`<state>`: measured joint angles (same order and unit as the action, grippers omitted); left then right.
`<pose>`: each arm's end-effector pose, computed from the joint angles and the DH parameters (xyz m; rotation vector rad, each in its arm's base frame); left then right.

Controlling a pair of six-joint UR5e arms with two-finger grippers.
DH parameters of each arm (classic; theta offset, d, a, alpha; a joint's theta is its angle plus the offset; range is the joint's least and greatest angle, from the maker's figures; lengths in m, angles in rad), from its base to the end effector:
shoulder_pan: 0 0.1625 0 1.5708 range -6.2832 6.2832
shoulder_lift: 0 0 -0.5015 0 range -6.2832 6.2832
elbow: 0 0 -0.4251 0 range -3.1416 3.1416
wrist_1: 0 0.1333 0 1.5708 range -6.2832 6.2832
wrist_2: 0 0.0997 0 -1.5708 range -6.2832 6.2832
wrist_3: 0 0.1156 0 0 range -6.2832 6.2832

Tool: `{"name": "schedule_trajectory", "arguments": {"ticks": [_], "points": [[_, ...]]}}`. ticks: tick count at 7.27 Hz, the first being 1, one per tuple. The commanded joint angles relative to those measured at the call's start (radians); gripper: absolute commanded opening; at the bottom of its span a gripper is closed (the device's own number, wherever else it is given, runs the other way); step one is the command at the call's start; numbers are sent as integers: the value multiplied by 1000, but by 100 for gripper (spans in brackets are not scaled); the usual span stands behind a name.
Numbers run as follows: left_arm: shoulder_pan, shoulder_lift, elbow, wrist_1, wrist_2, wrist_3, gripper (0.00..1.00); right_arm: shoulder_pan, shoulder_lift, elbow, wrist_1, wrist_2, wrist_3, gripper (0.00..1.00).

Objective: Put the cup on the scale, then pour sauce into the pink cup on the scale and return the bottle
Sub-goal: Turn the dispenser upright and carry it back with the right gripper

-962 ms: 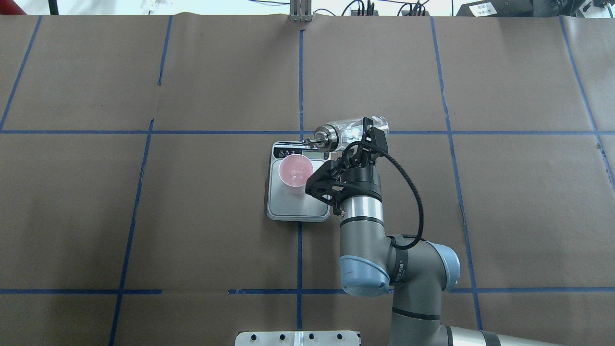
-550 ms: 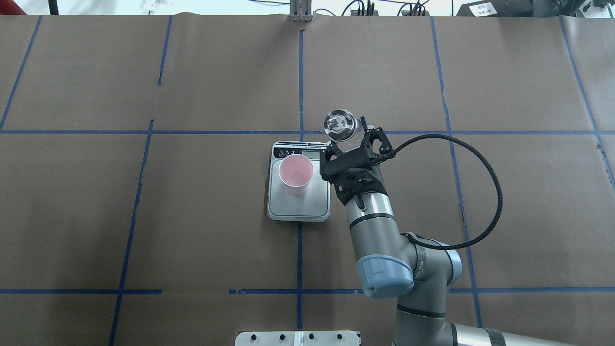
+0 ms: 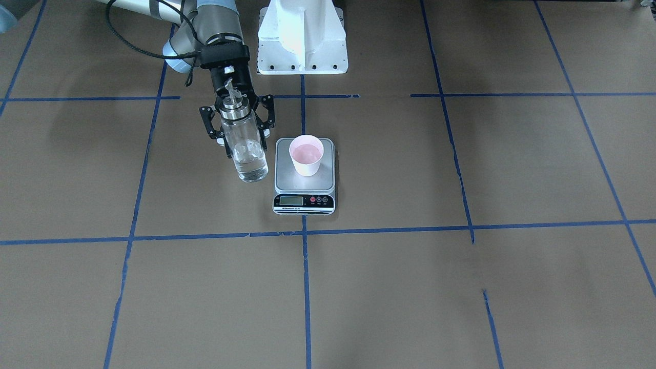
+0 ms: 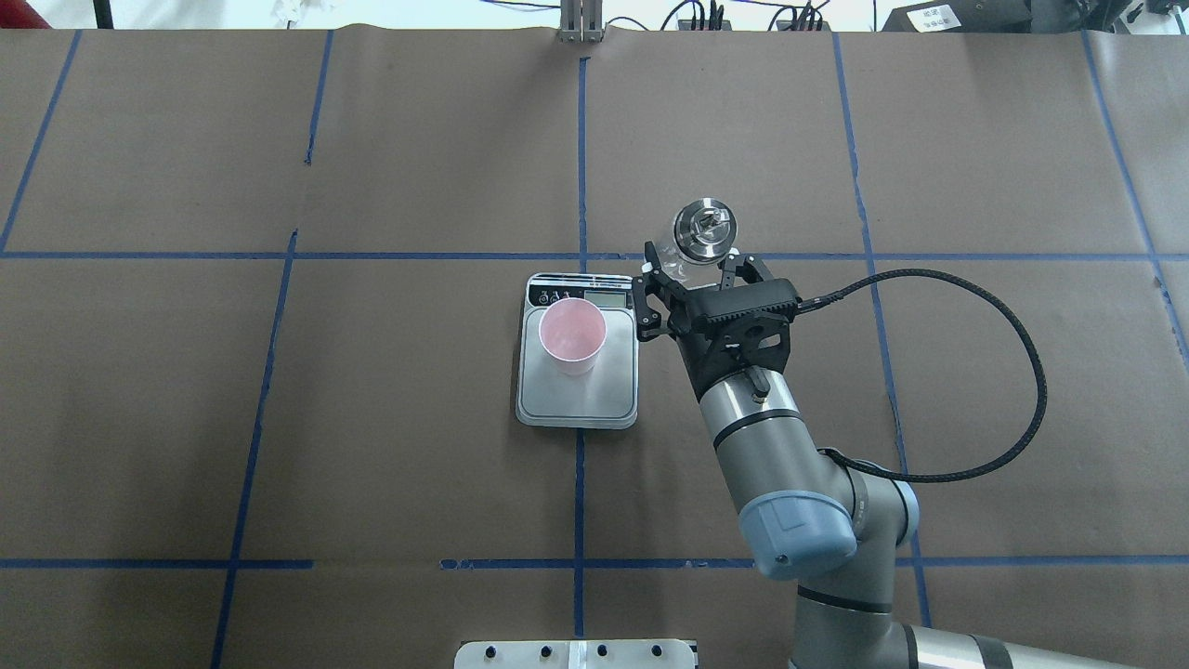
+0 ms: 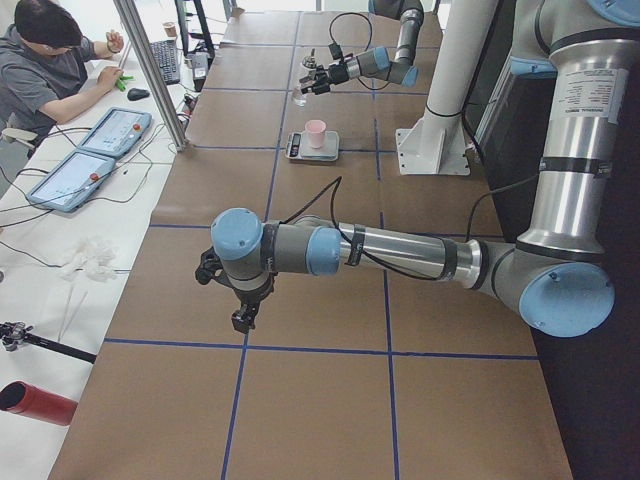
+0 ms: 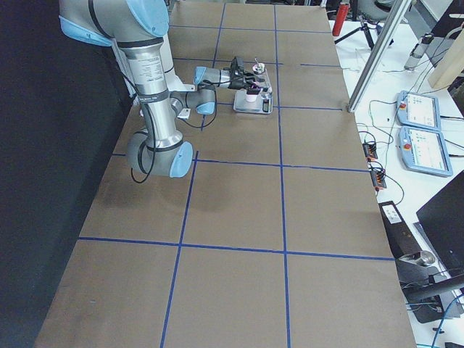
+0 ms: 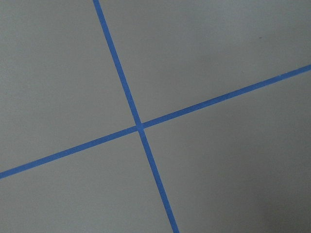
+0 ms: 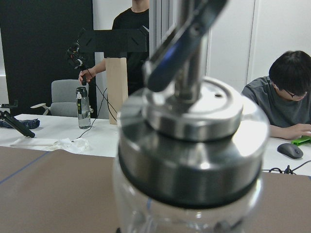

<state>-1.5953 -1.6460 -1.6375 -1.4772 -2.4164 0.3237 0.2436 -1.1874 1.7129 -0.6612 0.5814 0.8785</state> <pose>-0.0605 -0.5605 0.6742 0.1919 0.8281 0.3015 -0.5576 -0.3755 0.3241 1.2847 -0.7863 0.3472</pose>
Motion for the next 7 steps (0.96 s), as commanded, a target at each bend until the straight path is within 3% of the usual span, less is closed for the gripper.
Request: {"name": "schedule_trajectory", "arguments": {"ticks": [1,5,7], "points": [[0,2,1,0,0,0,100,18,-148,8,2,82,97,0],[0,2,4,0,0,3,100,141,-375,66,-3,314,108,0],[0,2,1,0,0,3,100,146,-390,66,-6,328,208,0]]}}
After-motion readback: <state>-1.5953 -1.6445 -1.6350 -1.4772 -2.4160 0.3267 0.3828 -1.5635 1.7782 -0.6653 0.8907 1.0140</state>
